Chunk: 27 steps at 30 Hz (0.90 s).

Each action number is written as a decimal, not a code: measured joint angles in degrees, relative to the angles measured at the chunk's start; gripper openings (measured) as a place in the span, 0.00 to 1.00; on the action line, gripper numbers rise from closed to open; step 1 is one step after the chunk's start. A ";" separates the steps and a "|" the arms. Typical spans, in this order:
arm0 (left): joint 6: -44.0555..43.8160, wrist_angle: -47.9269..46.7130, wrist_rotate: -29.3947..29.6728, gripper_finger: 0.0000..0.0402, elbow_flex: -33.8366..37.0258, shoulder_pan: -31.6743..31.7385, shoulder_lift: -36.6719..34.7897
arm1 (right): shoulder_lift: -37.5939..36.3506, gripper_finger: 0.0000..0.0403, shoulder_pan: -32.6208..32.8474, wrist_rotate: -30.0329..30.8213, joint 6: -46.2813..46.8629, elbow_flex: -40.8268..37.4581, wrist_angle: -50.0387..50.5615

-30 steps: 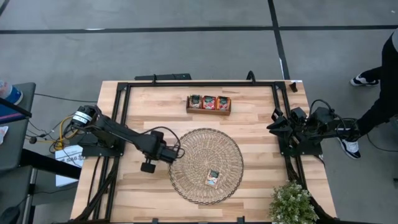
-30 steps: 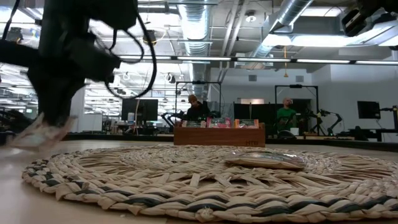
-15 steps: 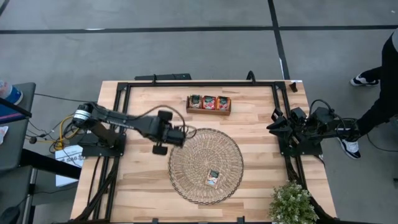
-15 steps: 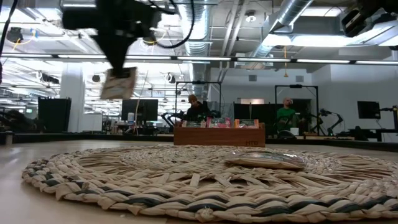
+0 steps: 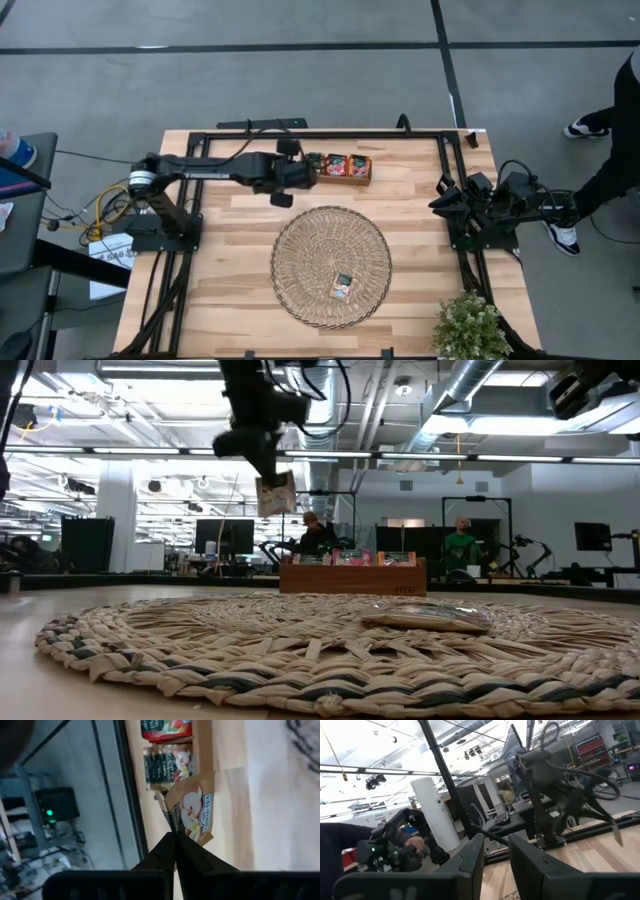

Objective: Pick & Place Tea
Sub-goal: Put the brown tea bag into the left section of the wooden organizer

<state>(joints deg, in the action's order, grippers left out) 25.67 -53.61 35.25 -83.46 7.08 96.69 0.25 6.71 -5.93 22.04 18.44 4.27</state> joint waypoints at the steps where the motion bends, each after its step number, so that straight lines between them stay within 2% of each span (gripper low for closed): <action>1: 1.74 0.90 0.08 0.00 0.00 0.47 0.85 | 0.01 0.20 -0.01 0.00 0.00 0.01 -0.01; 6: 5.64 2.15 0.53 0.00 -3.01 2.26 7.22 | 0.00 0.20 -0.05 -0.02 0.02 0.01 -0.01; 17: 10.14 0.71 -0.99 0.00 -22.32 6.43 21.35 | 0.00 0.20 -0.05 0.00 0.04 0.01 -0.01; 23: 7.81 -5.65 -1.59 0.00 -23.63 8.44 24.04 | 0.00 0.20 -0.05 0.00 0.04 0.01 0.01; 27: 6.03 -5.57 -3.86 0.00 -23.69 9.12 24.04 | 0.02 0.20 -0.05 0.00 0.04 0.01 -0.01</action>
<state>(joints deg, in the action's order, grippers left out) 31.69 -59.17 31.38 -107.15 16.20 120.73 0.27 6.66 -5.93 22.09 18.46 4.25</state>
